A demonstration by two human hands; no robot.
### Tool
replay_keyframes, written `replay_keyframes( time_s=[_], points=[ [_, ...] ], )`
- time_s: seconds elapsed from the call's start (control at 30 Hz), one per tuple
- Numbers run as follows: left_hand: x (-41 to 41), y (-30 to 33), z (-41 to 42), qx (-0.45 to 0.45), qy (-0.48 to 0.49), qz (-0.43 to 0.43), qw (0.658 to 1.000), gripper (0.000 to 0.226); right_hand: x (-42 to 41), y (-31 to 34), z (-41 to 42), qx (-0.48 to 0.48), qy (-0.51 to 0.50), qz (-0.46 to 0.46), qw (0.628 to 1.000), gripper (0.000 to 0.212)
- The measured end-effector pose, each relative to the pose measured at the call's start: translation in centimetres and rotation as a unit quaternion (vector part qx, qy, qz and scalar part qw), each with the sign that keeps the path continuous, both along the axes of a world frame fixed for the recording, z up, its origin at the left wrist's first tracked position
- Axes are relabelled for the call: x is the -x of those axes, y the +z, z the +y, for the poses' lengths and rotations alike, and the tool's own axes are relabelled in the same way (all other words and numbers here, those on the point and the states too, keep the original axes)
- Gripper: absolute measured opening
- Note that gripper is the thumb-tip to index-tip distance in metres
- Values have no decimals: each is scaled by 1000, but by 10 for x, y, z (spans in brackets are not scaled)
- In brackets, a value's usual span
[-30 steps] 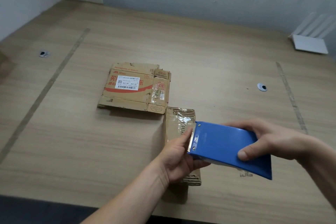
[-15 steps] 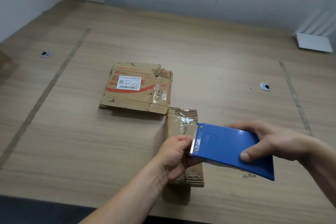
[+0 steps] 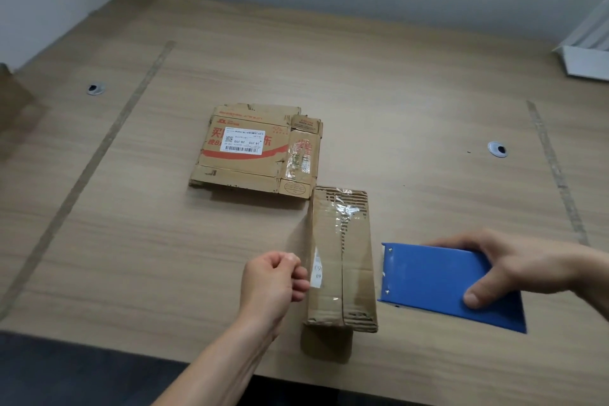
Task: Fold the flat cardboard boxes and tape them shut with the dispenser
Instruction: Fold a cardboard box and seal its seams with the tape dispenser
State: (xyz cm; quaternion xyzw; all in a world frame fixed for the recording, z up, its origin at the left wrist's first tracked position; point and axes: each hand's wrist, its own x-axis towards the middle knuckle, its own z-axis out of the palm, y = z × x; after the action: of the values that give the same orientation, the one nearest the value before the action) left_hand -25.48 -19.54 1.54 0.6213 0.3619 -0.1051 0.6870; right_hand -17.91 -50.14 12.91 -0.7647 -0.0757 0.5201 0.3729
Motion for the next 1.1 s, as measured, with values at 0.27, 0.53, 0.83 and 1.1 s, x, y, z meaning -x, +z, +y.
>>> replay_keyframes(
  time_s=[0.27,0.53,0.83,1.1],
  points=[
    [12,-11,15,-38,58,3,998,23,-3,-10,-15,71,5,-4,997,65],
    [28,-20,7,-54,70,2,996,26,-7,-20,-10,121,58,-27,991,64],
    [27,-47,1,-79,52,64,993,25,-5,-46,-2,157,76,-37,984,61],
    [16,-61,-16,-183,-91,89,975,39,-8,-64,11,162,70,-39,983,58]
  ],
)
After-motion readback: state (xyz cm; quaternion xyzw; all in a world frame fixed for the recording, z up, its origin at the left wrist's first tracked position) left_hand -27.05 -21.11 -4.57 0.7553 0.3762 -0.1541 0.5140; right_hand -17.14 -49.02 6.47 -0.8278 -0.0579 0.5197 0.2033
